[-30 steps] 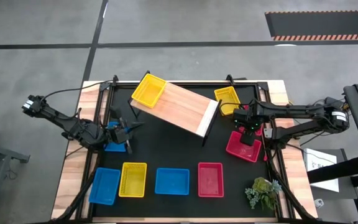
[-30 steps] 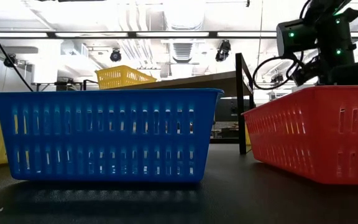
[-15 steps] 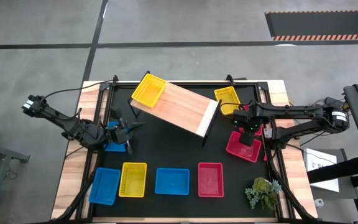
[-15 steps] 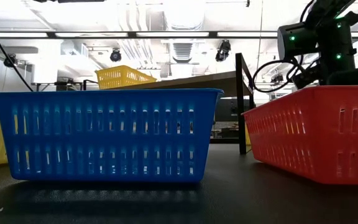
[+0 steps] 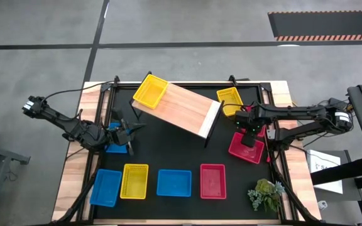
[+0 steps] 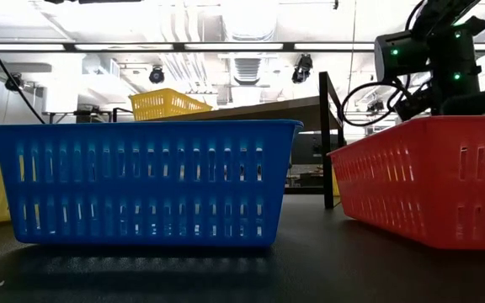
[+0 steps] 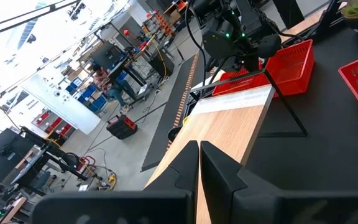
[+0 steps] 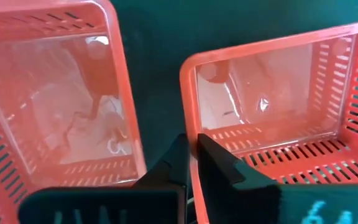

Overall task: Stack baskets on shelf by color
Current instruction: Put the top red bin on the shelf

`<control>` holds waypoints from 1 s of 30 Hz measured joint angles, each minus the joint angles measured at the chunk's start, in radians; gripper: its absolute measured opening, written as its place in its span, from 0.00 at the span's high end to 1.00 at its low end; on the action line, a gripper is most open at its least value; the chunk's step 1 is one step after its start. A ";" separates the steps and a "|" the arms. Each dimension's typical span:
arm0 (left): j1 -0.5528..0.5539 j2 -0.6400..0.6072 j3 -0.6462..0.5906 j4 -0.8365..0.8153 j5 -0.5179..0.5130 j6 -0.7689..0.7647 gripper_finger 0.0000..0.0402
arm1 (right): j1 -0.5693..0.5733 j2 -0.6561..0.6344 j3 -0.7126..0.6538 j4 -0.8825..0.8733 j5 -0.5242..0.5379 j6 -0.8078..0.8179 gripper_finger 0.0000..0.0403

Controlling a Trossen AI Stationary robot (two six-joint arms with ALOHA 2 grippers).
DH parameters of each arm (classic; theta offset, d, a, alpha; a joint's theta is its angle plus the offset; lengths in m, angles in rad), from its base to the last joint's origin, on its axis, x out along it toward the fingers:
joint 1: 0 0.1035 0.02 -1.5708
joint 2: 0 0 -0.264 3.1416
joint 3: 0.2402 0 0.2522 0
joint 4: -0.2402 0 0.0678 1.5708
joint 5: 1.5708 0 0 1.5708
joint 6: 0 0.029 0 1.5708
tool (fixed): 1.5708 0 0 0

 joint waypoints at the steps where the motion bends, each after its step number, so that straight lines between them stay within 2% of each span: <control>1: 0.000 0.000 0.000 0.000 0.000 0.000 1.00 | 0.000 0.000 0.006 -0.004 0.000 0.004 0.97; 15: 0.000 0.000 0.000 0.000 0.000 0.000 1.00 | 0.000 0.000 0.188 -0.159 0.028 0.058 0.98; 24: 0.000 0.000 0.000 0.000 0.000 0.000 1.00 | 0.000 0.019 0.411 -0.297 0.156 0.049 0.98; 30: 0.000 0.000 0.000 0.000 0.000 0.000 1.00 | 0.000 0.049 0.559 -0.361 0.201 0.033 0.98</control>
